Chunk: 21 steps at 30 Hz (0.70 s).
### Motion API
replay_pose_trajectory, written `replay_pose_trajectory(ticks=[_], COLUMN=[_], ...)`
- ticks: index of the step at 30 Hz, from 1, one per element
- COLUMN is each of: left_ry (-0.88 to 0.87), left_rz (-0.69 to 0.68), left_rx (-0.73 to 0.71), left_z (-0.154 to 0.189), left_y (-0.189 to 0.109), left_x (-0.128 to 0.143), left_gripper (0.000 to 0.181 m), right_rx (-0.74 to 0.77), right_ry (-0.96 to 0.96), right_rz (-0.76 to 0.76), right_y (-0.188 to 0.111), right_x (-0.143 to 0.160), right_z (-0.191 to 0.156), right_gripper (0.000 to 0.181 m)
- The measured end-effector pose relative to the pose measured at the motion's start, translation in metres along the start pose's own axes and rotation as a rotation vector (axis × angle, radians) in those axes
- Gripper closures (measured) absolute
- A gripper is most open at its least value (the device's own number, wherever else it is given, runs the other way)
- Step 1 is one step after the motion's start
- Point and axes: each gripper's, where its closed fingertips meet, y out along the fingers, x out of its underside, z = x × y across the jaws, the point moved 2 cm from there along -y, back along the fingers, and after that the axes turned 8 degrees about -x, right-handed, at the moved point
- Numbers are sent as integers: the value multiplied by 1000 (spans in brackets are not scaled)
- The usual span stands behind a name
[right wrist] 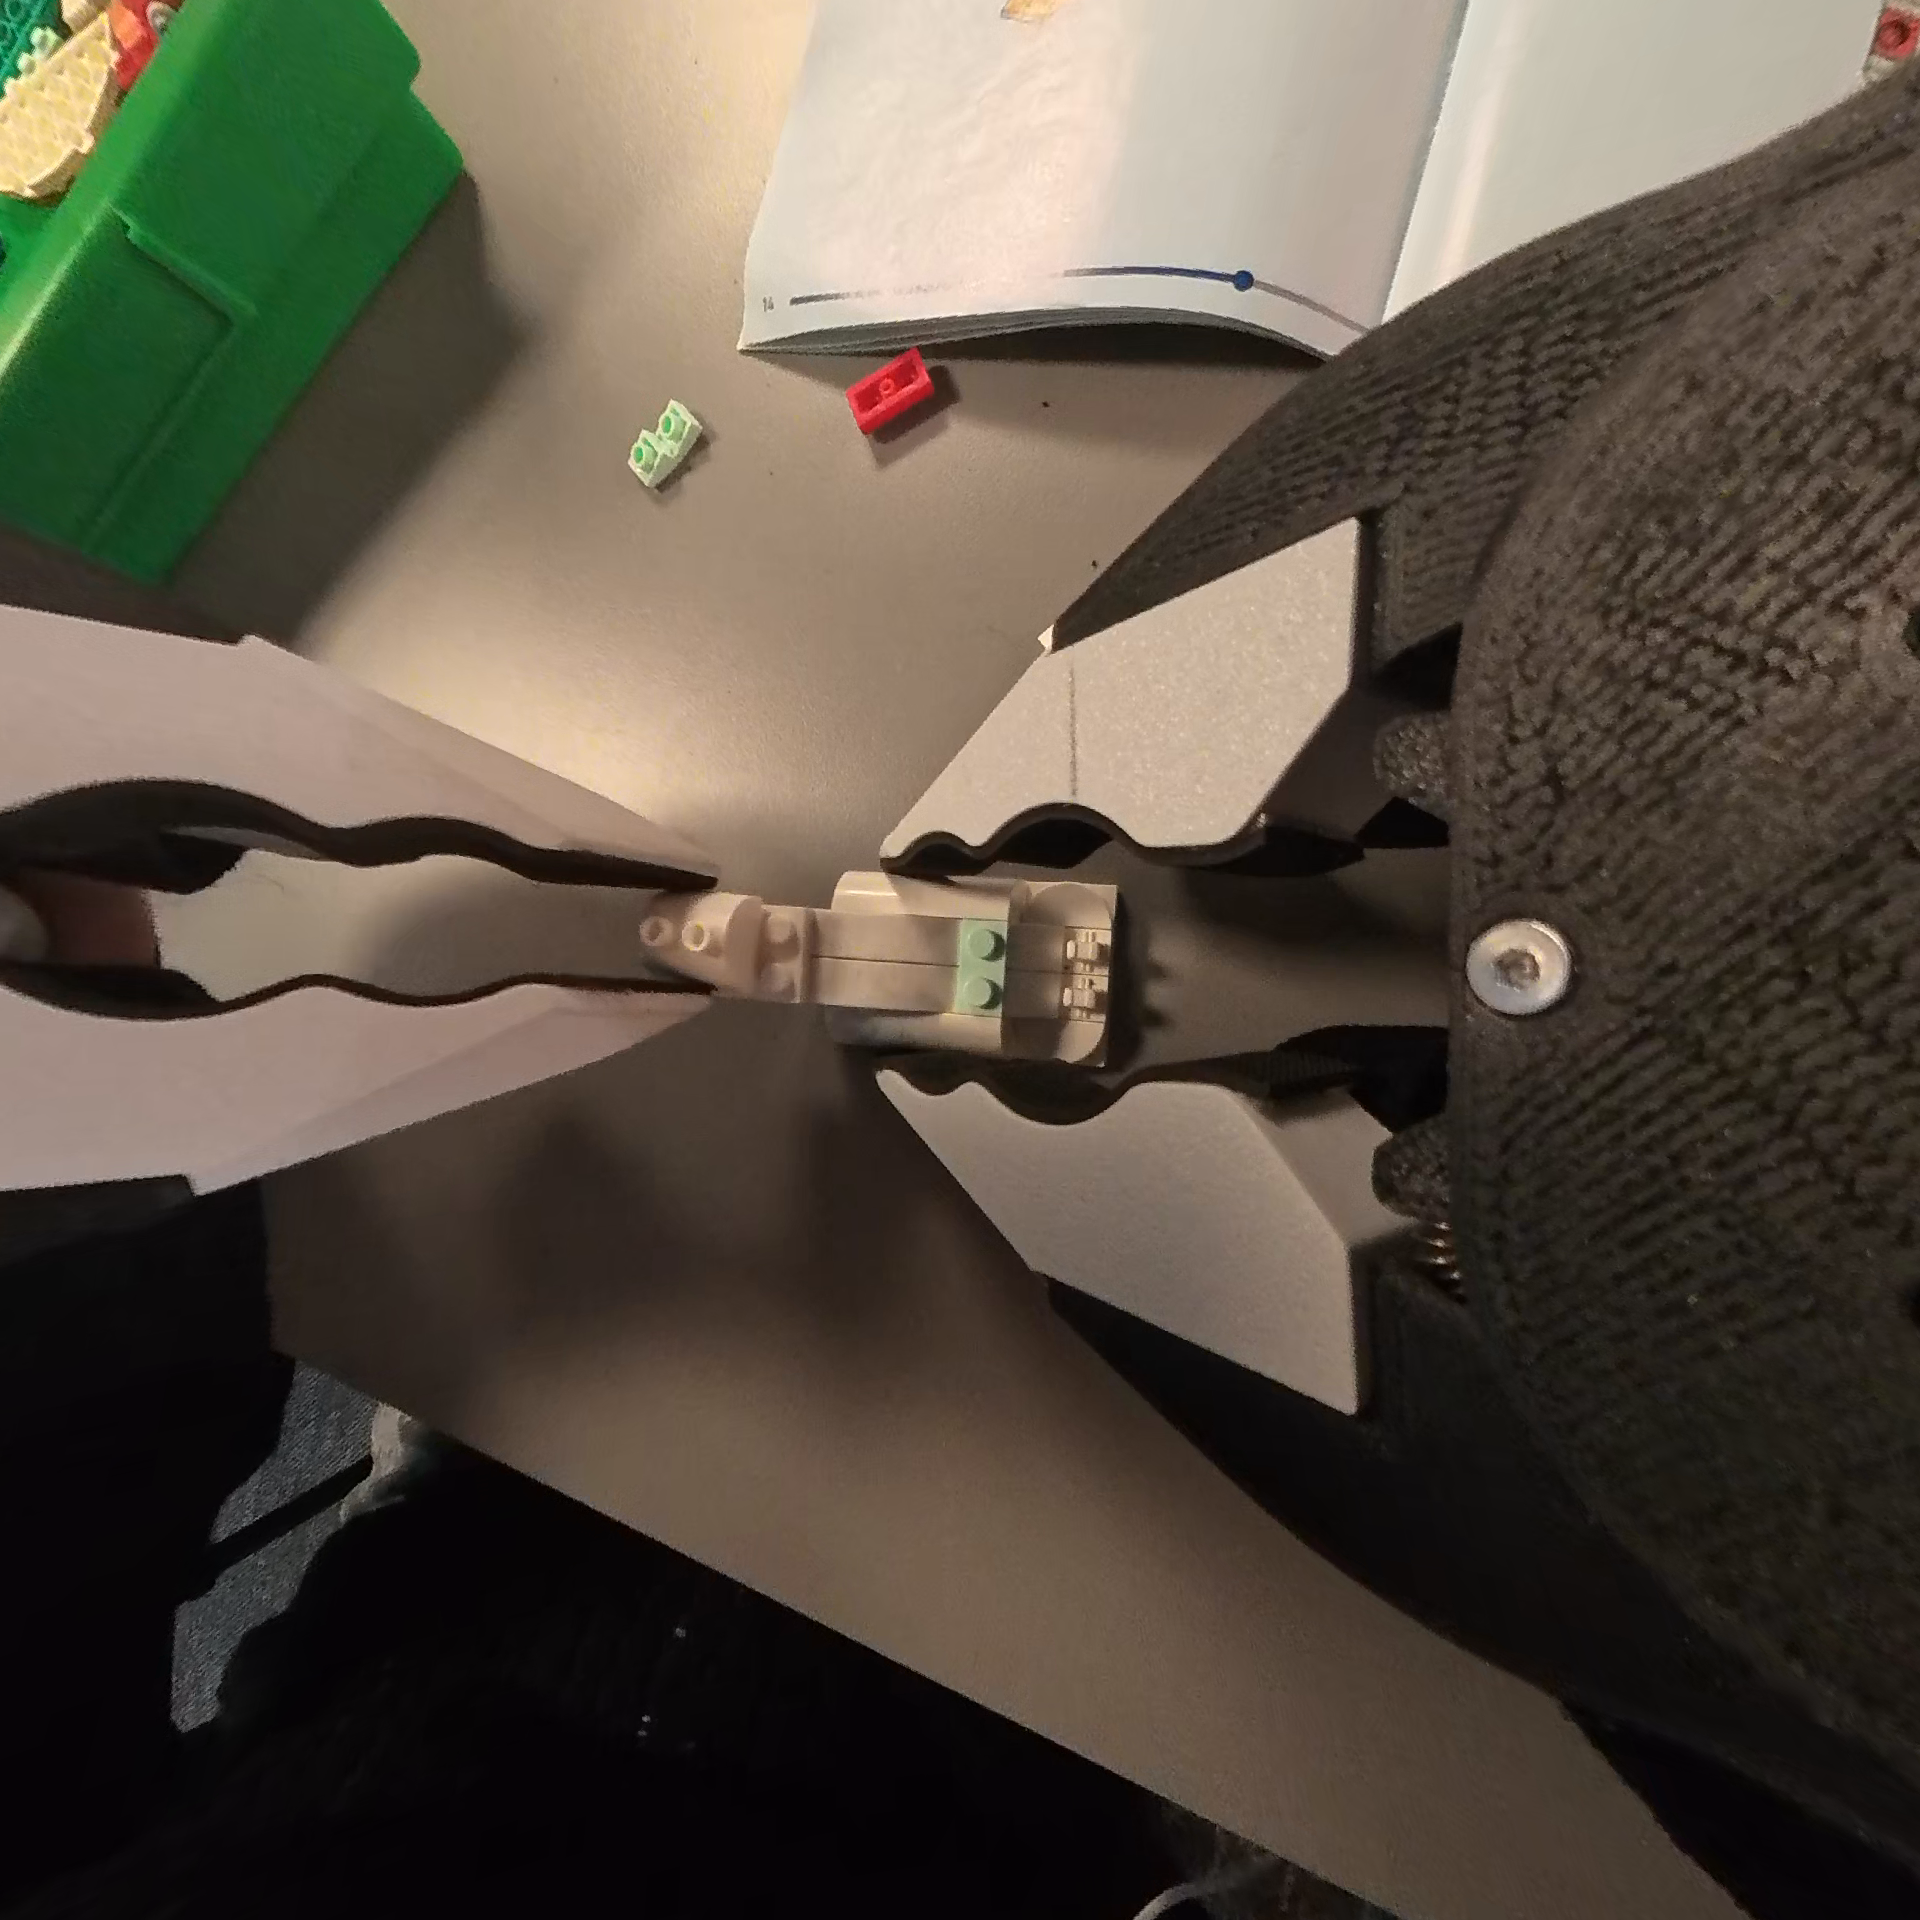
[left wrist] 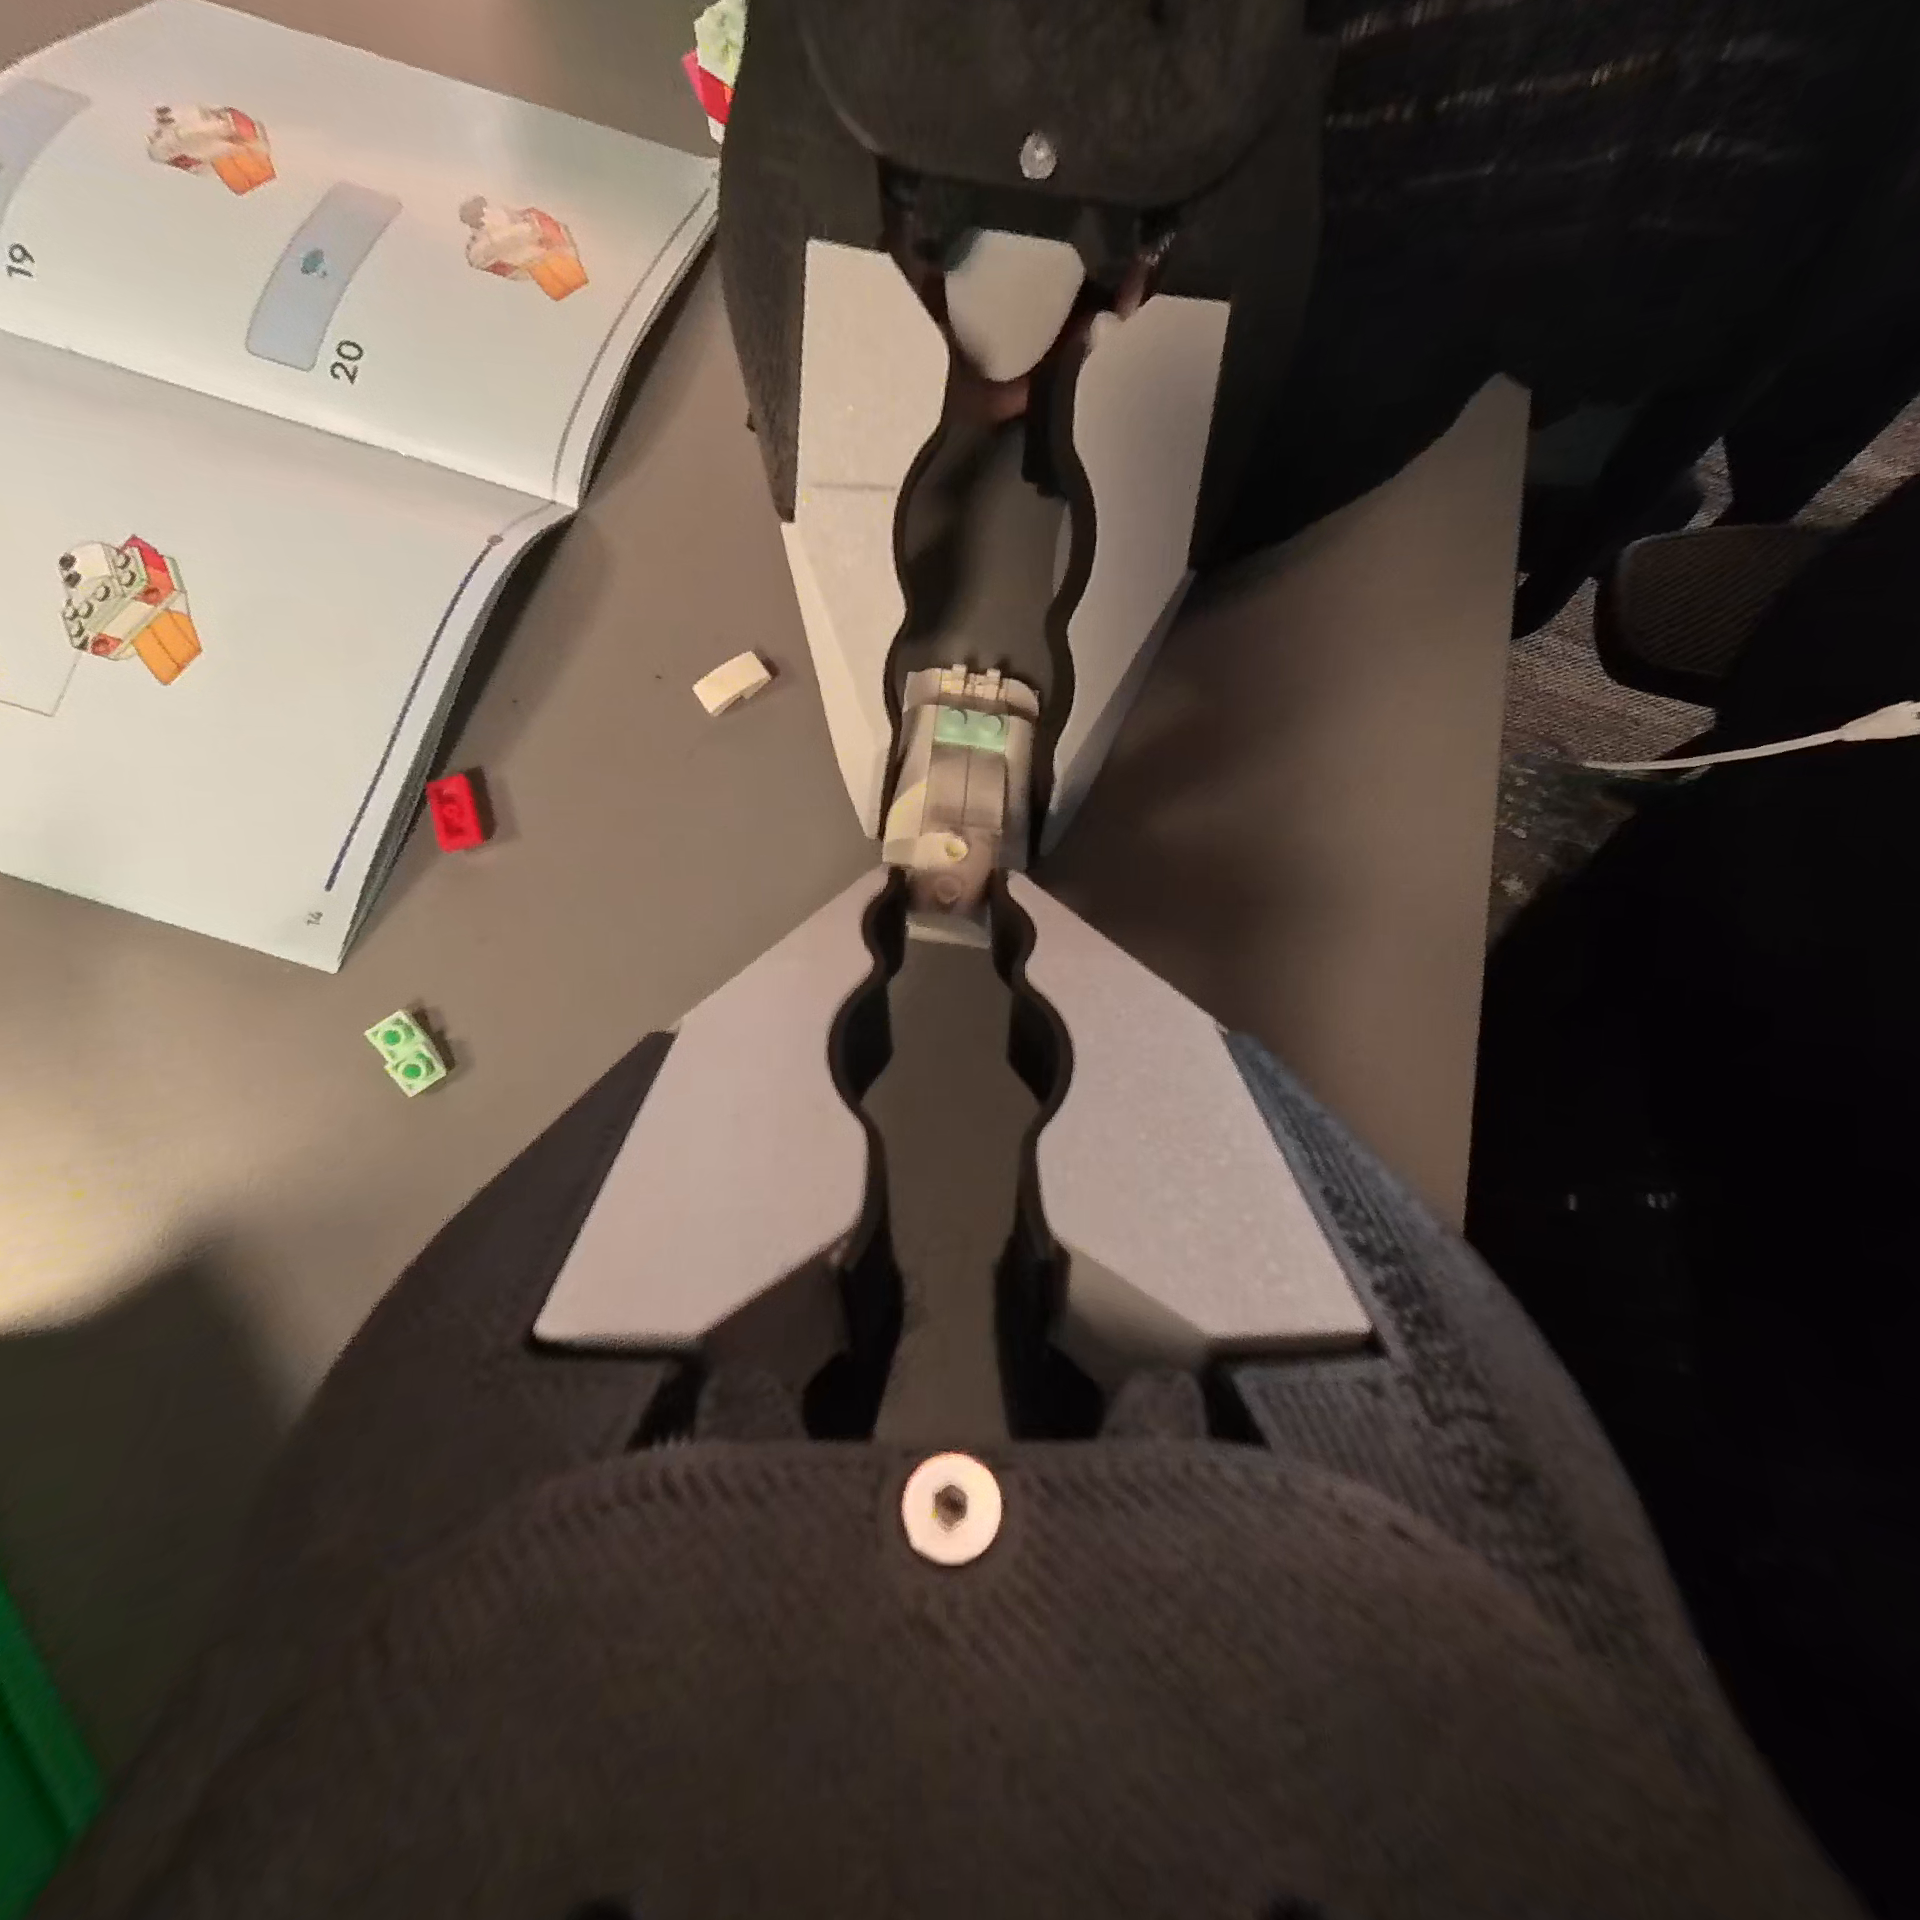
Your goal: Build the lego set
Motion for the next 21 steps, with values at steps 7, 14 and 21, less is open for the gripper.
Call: replay_pose_trajectory(ticks=[7, 14, 21], left_ry=[0, 19, 21], left_rz=[0, 9, 50], left_rx=[-5, -11, -35], left_z=[1, 3, 5], left_y=[1, 3, -1], left_x=[2, 3, 1], left_gripper=[165, 163, 150], right_rx=[-2, -4, -4], right_ry=[3, 6, 10], right_rz=[0, 0, 1], right_y=[0, 0, 0], right_x=[0, 0, 0], right_z=[0, 0, 1], right_gripper=[149, 149, 149])
